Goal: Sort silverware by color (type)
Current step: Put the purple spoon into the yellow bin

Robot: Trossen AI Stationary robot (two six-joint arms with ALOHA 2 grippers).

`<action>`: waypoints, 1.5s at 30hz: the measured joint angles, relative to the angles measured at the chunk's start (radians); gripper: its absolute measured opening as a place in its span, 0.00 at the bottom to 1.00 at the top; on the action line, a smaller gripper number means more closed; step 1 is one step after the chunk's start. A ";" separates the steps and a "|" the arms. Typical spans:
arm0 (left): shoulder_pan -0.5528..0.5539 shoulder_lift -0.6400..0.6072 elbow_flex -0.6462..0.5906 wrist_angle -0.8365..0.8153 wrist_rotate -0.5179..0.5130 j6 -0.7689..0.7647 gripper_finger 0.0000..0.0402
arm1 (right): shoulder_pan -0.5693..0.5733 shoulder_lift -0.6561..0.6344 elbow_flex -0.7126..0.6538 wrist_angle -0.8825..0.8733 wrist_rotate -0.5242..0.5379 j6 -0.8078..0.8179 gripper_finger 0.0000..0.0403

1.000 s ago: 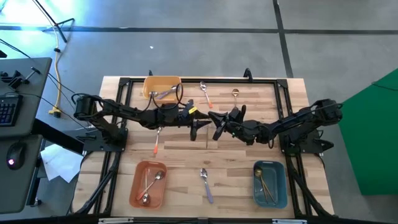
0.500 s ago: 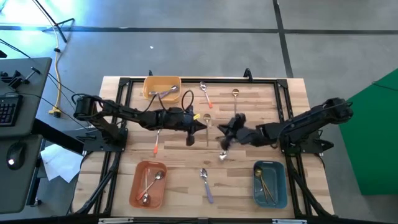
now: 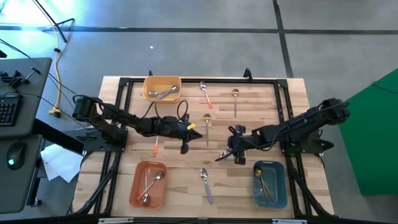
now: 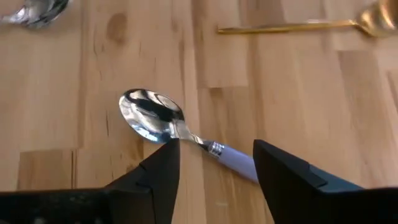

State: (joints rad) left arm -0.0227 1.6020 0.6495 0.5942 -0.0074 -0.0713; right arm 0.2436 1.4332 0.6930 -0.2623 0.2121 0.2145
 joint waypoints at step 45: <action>0.010 0.000 -0.112 0.146 0.005 -0.056 0.00 | -0.118 0.432 0.437 -0.348 -0.209 -0.243 0.02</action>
State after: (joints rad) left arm -0.0128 1.6017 0.5377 0.7403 -0.0021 -0.1276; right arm 0.1254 1.8656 1.1305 -0.6099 0.0032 -0.0289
